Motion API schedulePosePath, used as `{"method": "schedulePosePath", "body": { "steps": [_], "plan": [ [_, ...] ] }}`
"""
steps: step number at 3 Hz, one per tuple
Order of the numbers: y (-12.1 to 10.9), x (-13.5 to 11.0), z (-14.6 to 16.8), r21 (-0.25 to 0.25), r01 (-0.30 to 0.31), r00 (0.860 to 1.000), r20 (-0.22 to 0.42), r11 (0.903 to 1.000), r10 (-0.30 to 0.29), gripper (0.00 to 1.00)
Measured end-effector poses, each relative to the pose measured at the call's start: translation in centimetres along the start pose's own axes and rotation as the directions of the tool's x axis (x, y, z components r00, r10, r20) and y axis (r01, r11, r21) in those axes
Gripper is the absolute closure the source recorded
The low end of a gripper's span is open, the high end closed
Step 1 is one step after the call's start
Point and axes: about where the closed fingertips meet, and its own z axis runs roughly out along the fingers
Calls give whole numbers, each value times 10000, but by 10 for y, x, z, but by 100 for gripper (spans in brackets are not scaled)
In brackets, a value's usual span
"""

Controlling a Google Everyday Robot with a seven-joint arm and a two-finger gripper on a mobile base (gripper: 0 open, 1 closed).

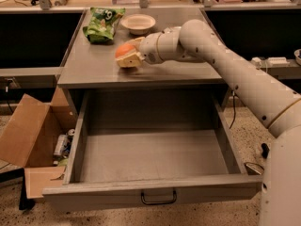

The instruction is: Pick orange from top drawer and place on counter

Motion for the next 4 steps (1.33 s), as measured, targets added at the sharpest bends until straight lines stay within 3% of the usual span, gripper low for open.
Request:
{"method": "schedulePosePath", "body": {
  "steps": [1,2,3,4],
  "plan": [
    [0,0,0,0,0,10000,0,10000,0,32],
    [0,0,0,-2,0,10000,0,10000,0,0],
    [0,-2,-1,-4,26,10000,60,10000,-26,0],
    [-9,-18,-26,522,94,9967,797,9986,-136,0]
  ]
}}
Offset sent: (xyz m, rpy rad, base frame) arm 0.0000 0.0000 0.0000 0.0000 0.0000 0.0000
